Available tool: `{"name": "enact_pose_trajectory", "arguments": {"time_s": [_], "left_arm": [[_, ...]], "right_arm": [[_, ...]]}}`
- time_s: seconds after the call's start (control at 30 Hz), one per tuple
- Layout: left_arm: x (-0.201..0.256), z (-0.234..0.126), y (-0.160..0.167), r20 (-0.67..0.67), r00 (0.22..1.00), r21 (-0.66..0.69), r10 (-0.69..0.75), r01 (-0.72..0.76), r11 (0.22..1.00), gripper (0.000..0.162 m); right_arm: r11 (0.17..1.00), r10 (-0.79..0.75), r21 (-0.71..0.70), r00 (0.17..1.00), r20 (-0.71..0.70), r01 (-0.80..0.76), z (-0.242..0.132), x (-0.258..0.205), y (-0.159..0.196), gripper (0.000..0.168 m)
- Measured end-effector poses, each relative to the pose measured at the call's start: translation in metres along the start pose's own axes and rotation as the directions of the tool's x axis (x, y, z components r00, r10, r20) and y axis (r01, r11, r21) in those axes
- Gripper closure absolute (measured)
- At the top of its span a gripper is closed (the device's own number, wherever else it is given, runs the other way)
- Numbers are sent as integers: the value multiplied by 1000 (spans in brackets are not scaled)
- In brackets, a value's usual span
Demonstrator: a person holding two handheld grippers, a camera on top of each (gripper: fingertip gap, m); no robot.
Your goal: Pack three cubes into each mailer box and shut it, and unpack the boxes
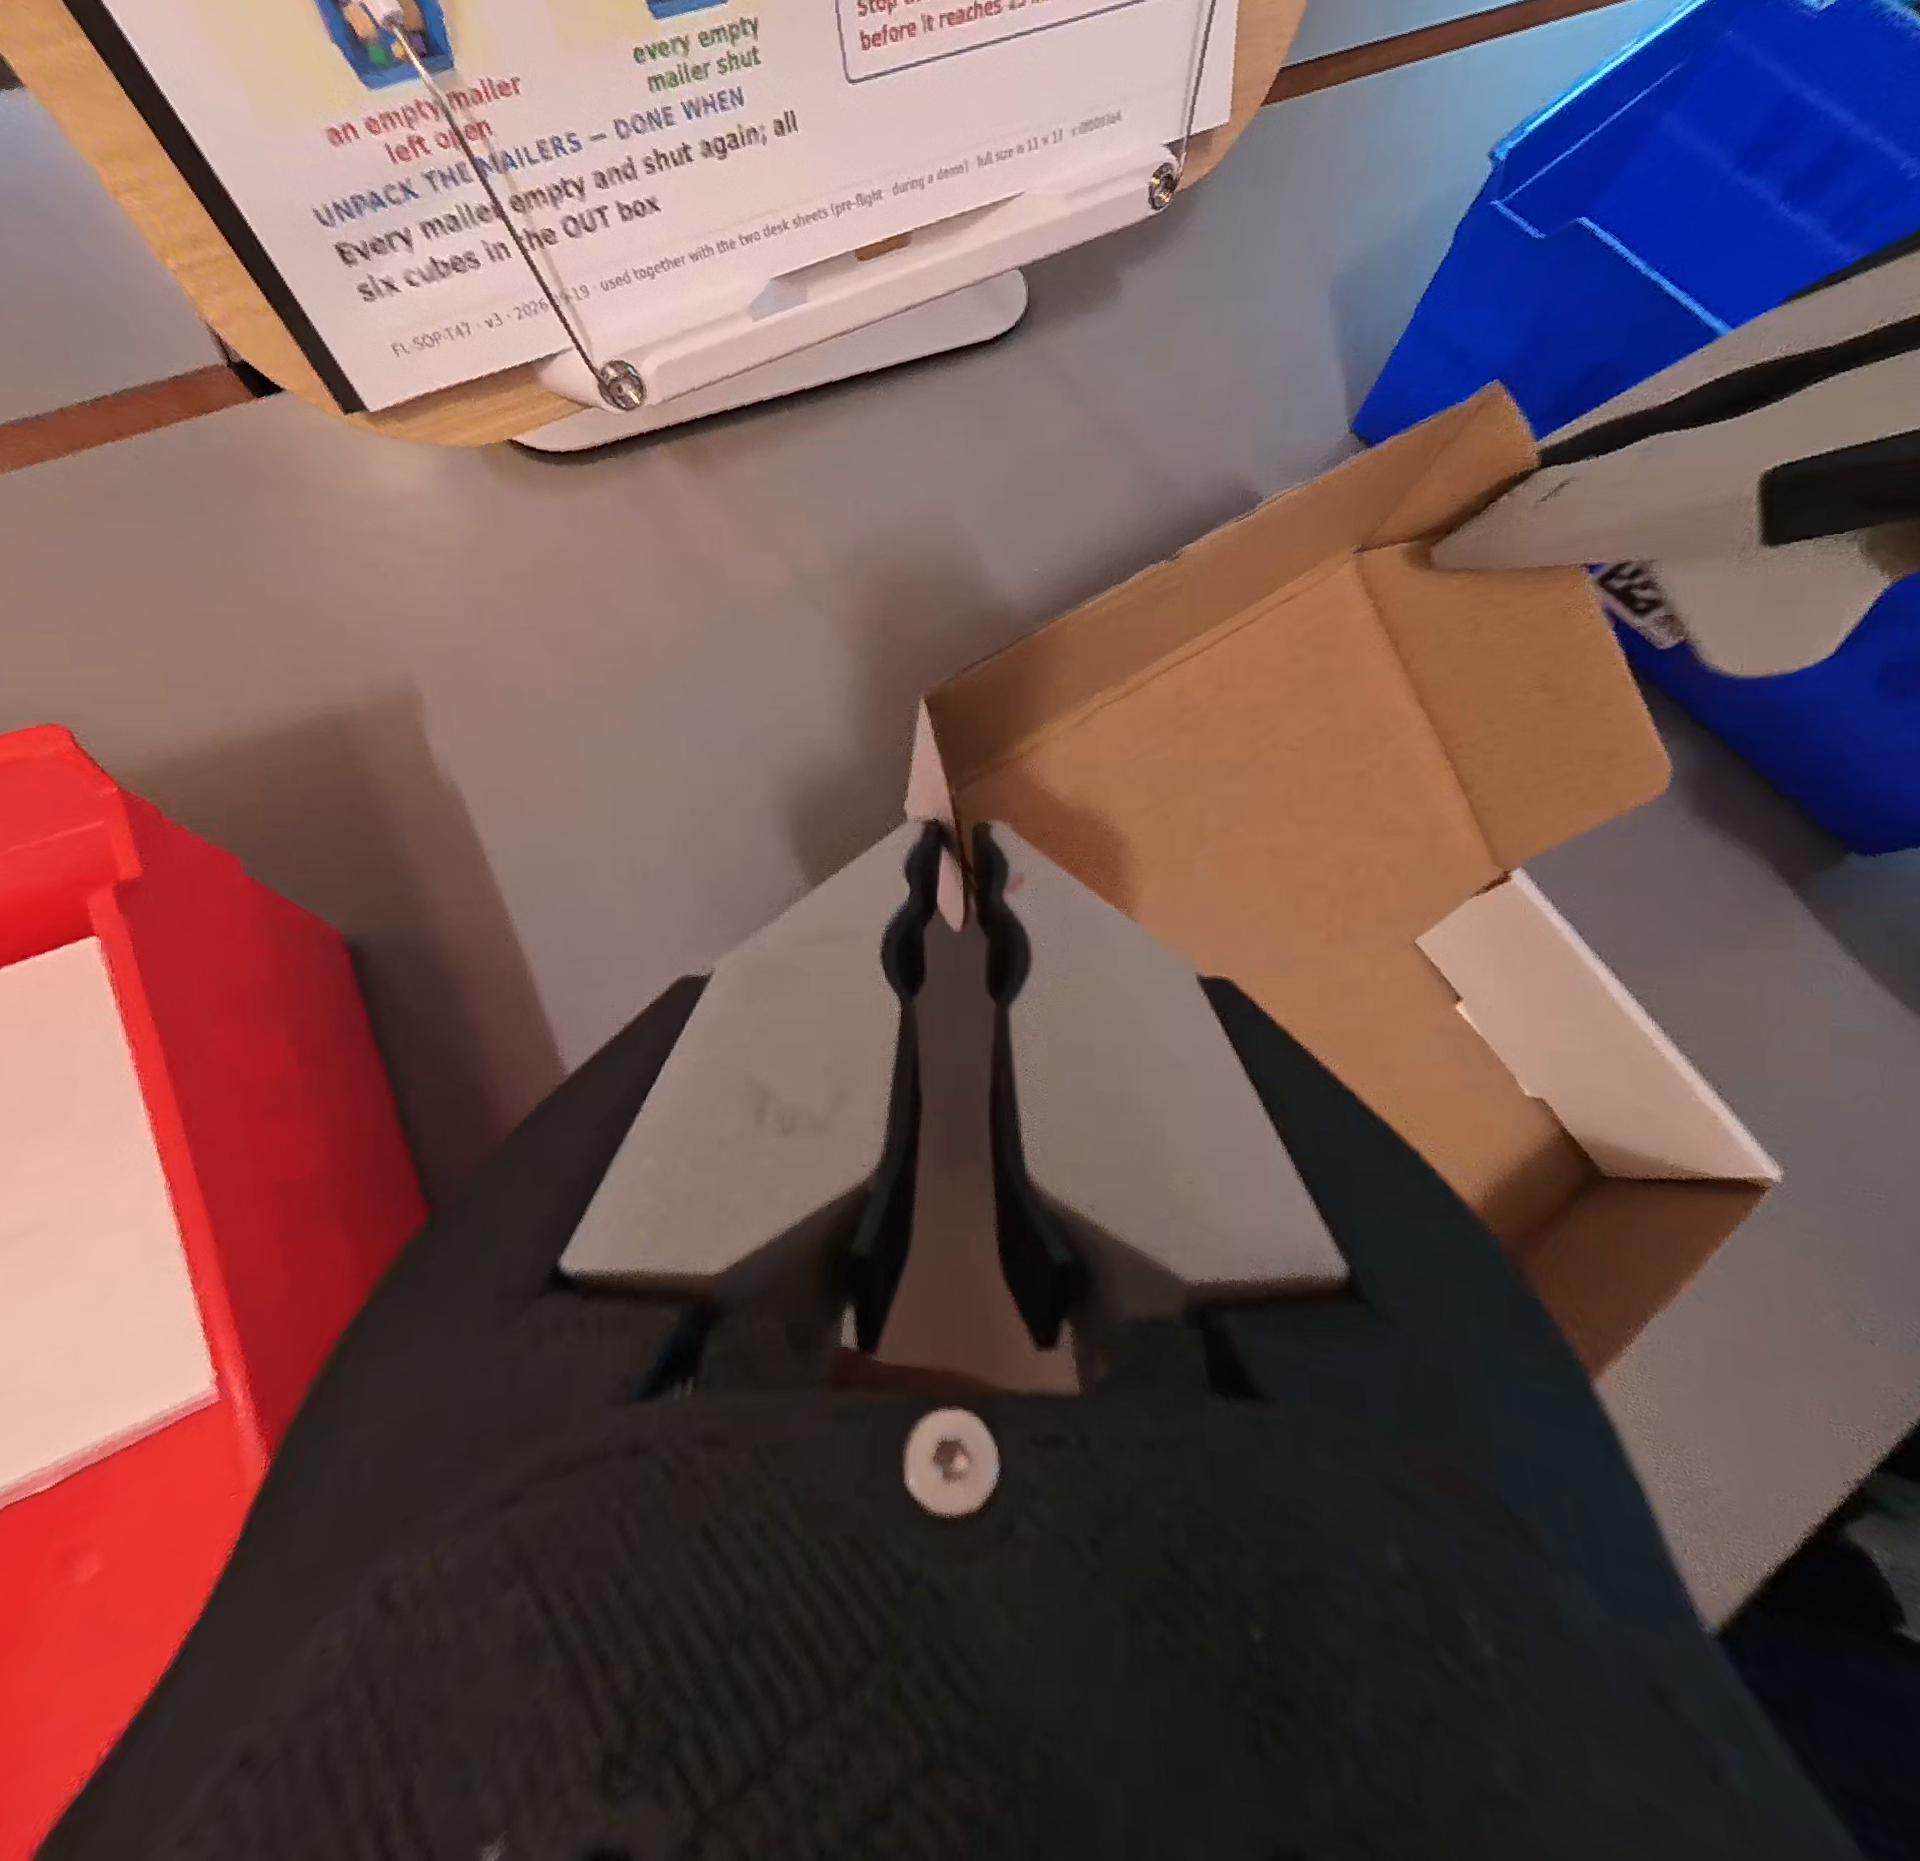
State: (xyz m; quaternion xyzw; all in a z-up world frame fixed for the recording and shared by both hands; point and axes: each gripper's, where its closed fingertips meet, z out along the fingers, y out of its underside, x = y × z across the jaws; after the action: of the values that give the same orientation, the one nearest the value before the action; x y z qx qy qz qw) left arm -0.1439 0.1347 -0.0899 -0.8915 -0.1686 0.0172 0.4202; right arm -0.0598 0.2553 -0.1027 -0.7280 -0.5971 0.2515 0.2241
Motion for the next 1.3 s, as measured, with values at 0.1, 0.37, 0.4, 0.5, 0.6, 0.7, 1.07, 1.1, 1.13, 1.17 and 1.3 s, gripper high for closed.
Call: {"name": "enact_pose_trajectory", "arguments": {"time_s": [0.1, 0.37, 0.4, 0.5, 0.6, 0.7, 1.07, 1.1, 1.13, 1.17, 1.3], "left_arm": [[-5, -8, -7, 62, 997, 64, 54, -58, 996, 161], [17, -48, -2, 215, 969, 384, 126, -202, 901, 160], [24, -56, 3, 226, 967, 441, 121, -213, 872, 161], [41, -77, 21, 182, 982, 554, 55, -149, 819, 160], [55, -92, 33, 169, 985, 618, 18, -120, 777, 160], [69, -101, 44, 213, 977, 640, 22, -157, 752, 159], [103, -96, 115, 162, 986, 582, 39, -127, 803, 160], [104, -93, 122, 164, 985, 565, 48, -134, 814, 160], [104, -89, 130, 161, 985, 533, 62, -140, 834, 162], [105, -85, 138, 155, 985, 502, 75, -144, 853, 162], [106, -86, 157, 143, 981, 454, 131, -183, 872, 161]], "right_arm": [[998, -23, 65, 1000, -14, 24, -8, -3, -7, 164], [909, -80, 408, 996, -34, 87, -50, -36, -6, 160], [891, -74, 448, 997, -27, 78, -56, -40, -2, 160], [840, -41, 542, 999, 17, 26, -69, -55, 10, 160], [790, -31, 612, 1000, -6, 28, -79, -64, 24, 161], [732, -8, 680, 999, -39, 33, -89, -70, 39, 162], [696, -58, 712, 995, -79, 97, -86, -89, 111, 161], [714, -78, 690, 994, -83, 114, -79, -90, 120, 162], [729, -91, 673, 992, -83, 123, -76, -91, 126, 161], [728, -114, 672, 991, -74, 135, -79, -93, 129, 160], [719, -177, 668, 980, -92, 193, -92, -91, 137, 155]]}}
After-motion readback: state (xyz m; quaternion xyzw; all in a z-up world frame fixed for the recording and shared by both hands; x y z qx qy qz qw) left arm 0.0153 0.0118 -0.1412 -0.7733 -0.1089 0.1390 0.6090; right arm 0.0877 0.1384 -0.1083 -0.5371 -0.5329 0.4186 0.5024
